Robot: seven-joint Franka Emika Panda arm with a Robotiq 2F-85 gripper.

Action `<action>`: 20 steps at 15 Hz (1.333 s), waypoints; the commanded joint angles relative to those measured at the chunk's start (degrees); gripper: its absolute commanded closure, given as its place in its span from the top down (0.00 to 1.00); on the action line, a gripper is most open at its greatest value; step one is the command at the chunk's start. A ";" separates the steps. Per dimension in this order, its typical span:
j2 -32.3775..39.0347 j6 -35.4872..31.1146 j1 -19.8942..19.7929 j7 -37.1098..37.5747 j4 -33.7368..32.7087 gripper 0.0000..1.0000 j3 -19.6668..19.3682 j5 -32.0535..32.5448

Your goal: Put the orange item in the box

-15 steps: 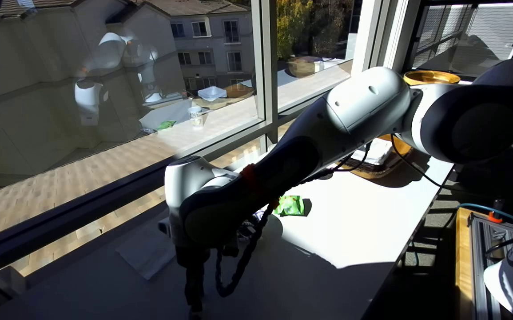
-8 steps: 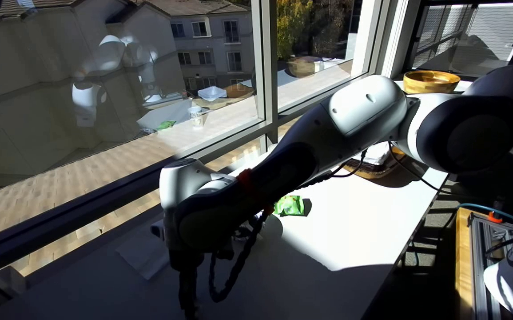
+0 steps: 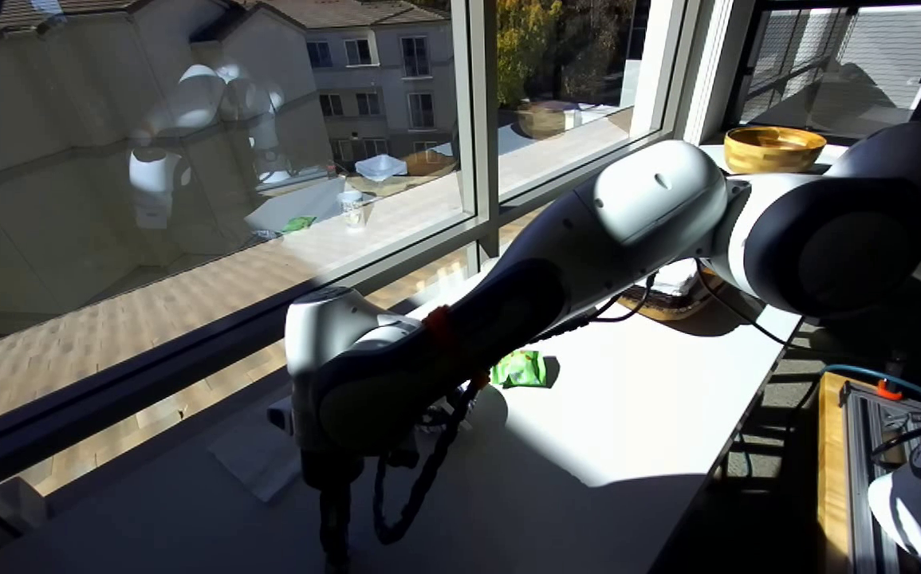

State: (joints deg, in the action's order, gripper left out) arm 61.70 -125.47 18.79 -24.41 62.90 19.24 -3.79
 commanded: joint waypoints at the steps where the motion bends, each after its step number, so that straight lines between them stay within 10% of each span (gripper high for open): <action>1: 2.22 2.24 -0.02 -2.16 -3.42 0.00 0.96 -0.30; 9: -2.13 -0.29 -1.49 -1.99 0.59 0.00 2.58 -1.35; 20: -27.40 -7.76 -2.90 20.23 23.44 0.00 -1.74 -1.21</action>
State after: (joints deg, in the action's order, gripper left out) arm 43.36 -130.15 16.84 -9.70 74.98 18.97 -4.42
